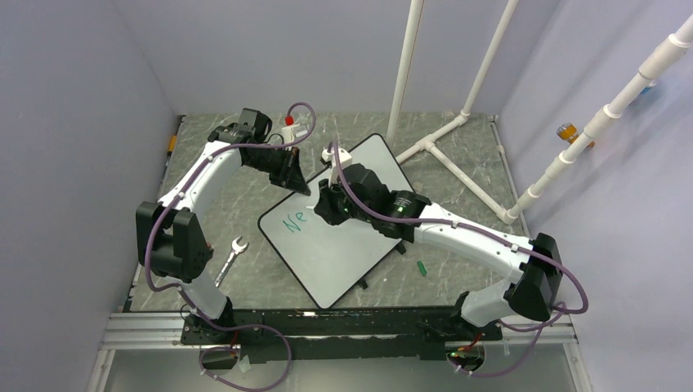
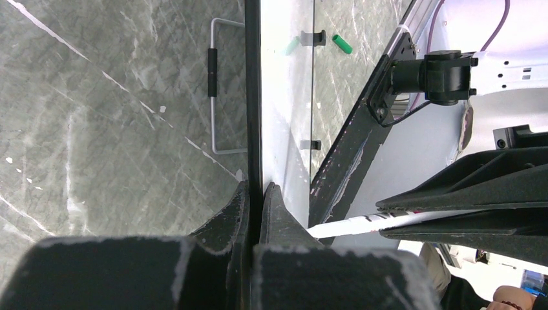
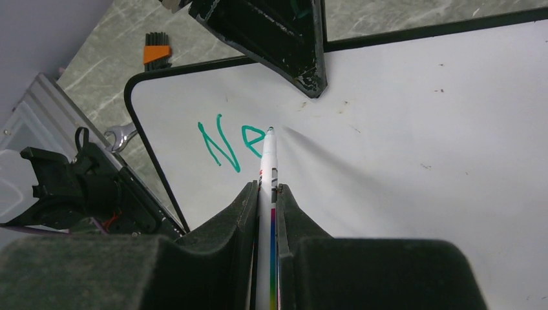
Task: Write a sentence on the whiteboard
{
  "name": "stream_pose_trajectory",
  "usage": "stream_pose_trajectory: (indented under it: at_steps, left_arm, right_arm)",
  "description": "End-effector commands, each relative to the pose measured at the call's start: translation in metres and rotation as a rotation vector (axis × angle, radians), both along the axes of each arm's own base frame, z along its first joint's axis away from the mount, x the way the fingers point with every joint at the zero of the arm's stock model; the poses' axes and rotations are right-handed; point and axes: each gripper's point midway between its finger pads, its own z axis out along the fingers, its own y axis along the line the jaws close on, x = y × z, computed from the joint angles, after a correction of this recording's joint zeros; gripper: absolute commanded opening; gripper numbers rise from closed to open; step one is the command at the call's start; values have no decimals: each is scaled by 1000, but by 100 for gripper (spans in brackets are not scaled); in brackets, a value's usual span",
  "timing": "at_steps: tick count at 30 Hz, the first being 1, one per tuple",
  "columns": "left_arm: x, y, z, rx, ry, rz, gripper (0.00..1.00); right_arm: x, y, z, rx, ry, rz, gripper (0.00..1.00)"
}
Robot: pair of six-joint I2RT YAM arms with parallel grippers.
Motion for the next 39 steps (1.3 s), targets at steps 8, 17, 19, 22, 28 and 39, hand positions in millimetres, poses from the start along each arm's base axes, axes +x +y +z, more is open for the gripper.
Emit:
stream_pose_trajectory:
  at_steps: [8,17,19,22,28,39]
  left_arm:
    - [23,7,8,59,-198,5,0]
    - [23,7,8,57,-200,2,0]
    - [23,7,9,57,-201,3,0]
    - [22,7,10,56,-204,3,0]
    - [22,7,10,57,-206,3,0]
    - [22,7,11,55,-208,1,0]
  right_arm:
    - [12,18,25,115,-9,28,0]
    - [10,15,3,98,24,18,0]
    - [10,11,-2,89,30,9,0]
    - [7,5,-12,75,43,1,0]
    - [-1,-10,-30,53,71,-24,0]
    - [-1,-17,-28,48,64,-46,0]
